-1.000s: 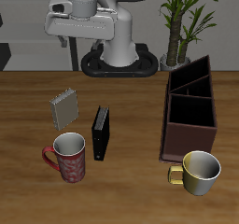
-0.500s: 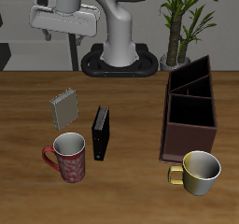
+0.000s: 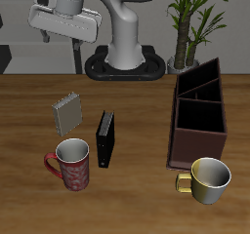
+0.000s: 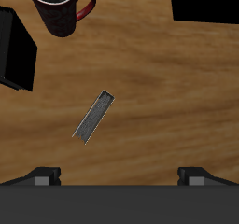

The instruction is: Place the yellow book into the left desk caddy's left compartment

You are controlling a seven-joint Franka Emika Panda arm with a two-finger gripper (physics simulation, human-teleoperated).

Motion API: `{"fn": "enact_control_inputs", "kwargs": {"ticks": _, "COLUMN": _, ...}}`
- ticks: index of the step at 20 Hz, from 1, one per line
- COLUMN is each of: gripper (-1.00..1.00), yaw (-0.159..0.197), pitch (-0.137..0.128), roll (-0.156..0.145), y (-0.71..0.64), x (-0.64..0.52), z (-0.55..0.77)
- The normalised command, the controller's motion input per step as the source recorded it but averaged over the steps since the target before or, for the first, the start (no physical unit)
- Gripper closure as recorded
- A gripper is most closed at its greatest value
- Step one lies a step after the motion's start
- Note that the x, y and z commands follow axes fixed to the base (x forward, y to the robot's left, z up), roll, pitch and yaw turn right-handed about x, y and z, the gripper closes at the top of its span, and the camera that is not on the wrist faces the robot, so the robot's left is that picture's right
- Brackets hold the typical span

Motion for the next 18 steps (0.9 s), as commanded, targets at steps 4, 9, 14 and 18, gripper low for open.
{"fn": "enact_control_inputs", "kwargs": {"ticks": 4, "gripper": -1.00, "yaw": -0.069, "pitch": -0.007, "roll": -0.017, "y": 0.01, "x": 0.13, "z": -0.13}}
{"fn": "enact_control_inputs", "kwargs": {"ticks": 9, "gripper": -1.00, "yaw": -0.024, "pitch": 0.022, "roll": -0.012, "y": 0.03, "x": 0.12, "z": -0.25}}
{"fn": "enact_control_inputs", "kwargs": {"ticks": 14, "gripper": -1.00, "yaw": -0.036, "pitch": 0.032, "roll": -0.016, "y": -0.03, "x": 0.08, "z": -0.36}}
{"fn": "enact_control_inputs", "kwargs": {"ticks": 18, "gripper": -1.00, "yaw": -0.009, "pitch": 0.011, "roll": 0.004, "y": 0.00, "x": 0.07, "z": -0.30}}
